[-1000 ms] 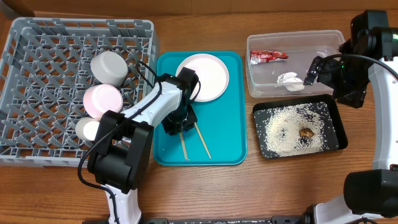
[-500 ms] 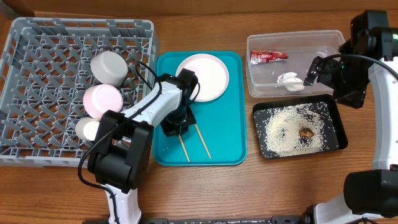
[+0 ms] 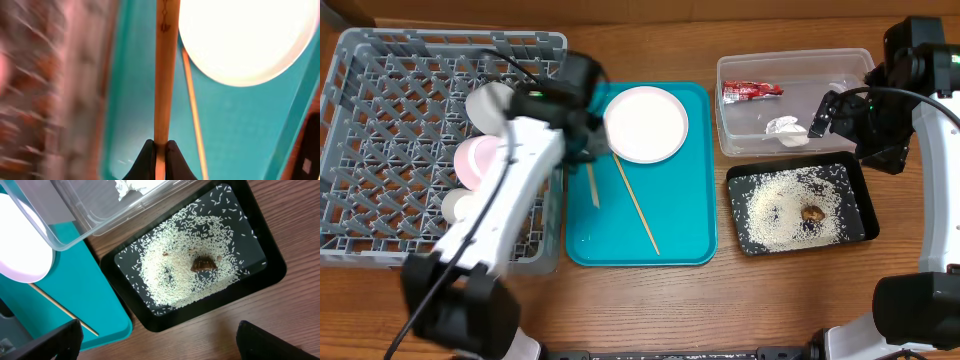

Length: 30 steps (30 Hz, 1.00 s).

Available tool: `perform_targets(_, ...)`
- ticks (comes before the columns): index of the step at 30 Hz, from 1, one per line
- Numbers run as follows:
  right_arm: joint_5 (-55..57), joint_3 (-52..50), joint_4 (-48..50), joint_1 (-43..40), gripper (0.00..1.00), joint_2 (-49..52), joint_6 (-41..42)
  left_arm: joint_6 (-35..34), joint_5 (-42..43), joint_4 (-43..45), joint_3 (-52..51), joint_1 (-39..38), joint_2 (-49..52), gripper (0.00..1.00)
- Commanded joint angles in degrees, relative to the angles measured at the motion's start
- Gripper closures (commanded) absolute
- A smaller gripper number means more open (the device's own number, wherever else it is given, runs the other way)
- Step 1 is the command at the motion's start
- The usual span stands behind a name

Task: Sort waste into correct bins and load items into the dishwasher
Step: 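Insert the chopstick upright into the dish rack and release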

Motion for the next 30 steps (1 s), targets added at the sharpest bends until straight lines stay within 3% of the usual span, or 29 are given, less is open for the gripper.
perform_targets(1,0.5,0.2,0.2,0.0,0.0,-0.9,-0.2,14.5,-2.8,-0.6,0.4,4.4,-0.9,0.96)
perform_targets(8,0.5,0.2,0.2,0.0,0.0,-0.9,-0.2,23.9,-2.6,0.5,0.2,12.0,1.7,0.96)
perform_targets(25,0.5,0.2,0.0,0.0,0.0,-0.9,-0.2,23.9,-0.4,1.9,0.2,13.6,7.4,0.96)
perform_targets(30,0.5,0.2,0.0,0.0,0.0,-0.9,-0.2,23.9,0.8,1.8,0.2,13.6,7.4,0.84)
